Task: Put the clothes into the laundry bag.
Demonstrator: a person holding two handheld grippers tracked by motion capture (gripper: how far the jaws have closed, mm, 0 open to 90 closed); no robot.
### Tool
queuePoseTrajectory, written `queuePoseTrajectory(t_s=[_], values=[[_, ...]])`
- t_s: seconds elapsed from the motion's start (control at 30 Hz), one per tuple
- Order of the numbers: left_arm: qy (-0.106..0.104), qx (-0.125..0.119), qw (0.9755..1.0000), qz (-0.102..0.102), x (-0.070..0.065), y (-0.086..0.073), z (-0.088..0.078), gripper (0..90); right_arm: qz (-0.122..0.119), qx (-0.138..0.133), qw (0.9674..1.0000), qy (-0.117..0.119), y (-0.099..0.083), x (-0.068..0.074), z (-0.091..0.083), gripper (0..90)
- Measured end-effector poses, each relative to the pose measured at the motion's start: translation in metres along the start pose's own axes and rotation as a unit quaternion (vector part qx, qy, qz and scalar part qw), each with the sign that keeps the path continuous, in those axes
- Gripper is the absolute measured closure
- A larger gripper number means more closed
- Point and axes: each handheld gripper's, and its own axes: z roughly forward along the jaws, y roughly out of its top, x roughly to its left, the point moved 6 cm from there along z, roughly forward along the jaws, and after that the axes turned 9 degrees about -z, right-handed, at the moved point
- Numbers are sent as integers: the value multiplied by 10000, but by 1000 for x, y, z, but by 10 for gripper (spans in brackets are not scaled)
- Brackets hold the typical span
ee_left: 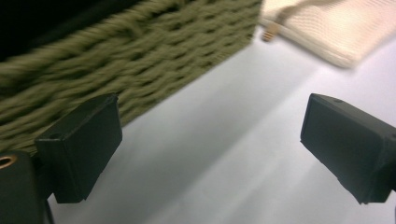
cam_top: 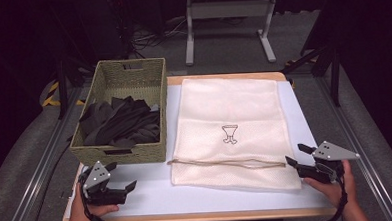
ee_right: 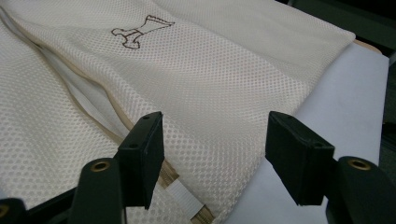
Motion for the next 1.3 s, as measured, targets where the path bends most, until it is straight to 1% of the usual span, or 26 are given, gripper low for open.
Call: queuePoseTrajectory(t_s=[0.03,0.1,0.17,0.2,0.23,0.27,0.3,0.4,0.43,0.53,0.63,0.67,0.7,0.73,0.77,0.8,0.83,0.87,0.9,0.97,1.03,1.1,1.13,1.2,1.27,1.3], values=[[103,-57,9999,4,1,1,-1,69,-25,-28,10000,46,1,1,0,382],[123,-158,9998,-18,1,1,-3,81,-80,-17,9999,116,3,4,1,382],[167,-155,9997,-24,2,1,-4,102,-116,-13,9998,149,4,6,2,383],[180,-184,9997,-51,3,1,-4,108,-167,-2,9996,229,7,11,3,394],[179,-180,9997,-27,4,1,-4,108,-167,-2,9996,229,7,11,3,394],[222,-89,9997,-15,6,-1,-3,115,-231,-13,9993,307,10,15,5,403],[222,-89,9997,-15,6,-1,-3,114,-231,-13,9993,307,10,15,5,403],[261,-13,9997,32,8,-4,-3,116,-350,53,9985,426,13,22,9,426],[258,-2,9997,30,8,-5,-3,116,-410,52,9981,459,15,24,11,436],[295,18,9996,-25,9,-6,-4,116,-487,86,9968,624,19,32,16,462],[303,-37,9995,-73,9,-5,-5,116,-699,166,9940,821,24,43,24,493],[301,-53,9995,-78,8,-5,-5,116,-833,231,9915,972,27,51,29,513],[295,-48,9995,-69,8,-5,-5,116,-833,231,9915,972,27,51,29,513],[293,-8,9996,-33,8,-5,-4,116,-902,290,9900,1046,29,55,33,513],[271,-5,9996,-60,8,-5,-3,116,-979,324,9886,1099,31,59,36,513],[218,16,9998,-27,7,-5,-2,116,-1037,379,9872,1147,32,63,40,512],[213,32,9998,23,6,-5,-1,119,-1149,491,9847,1213,34,68,46,497],[226,49,9997,82,5,-5,-1,125,-1210,569,9834,1228,36,71,50,475],[236,46,9997,86,5,-5,-1,126,-1276,614,9826,1205,38,73,53,466],[191,60,9998,78,4,-5,0,126,-1319,636,9815,1238,43,76,60,464],[203,59,9998,53,4,-6,0,126,-1364,711,9809,1193,47,77,68,466],[192,63,9998,49,5,-6,0,126,-1363,759,9798,1254,49,78,75,468],[183,77,9998,43,5,-6,-1,126,-1355,829,9789,1287,50,79,79,471],[149,82,9999,28,4,-6,0,126,-1350,859,9786,1295,53,80,85,476],[160,90,9998,47,4,-6,1,126,-1294,880,9792,1294,57,78,91,480],[148,89,9998,59,4,-6,1,126,-1298,899,9787,1308,59,78,94,480]])
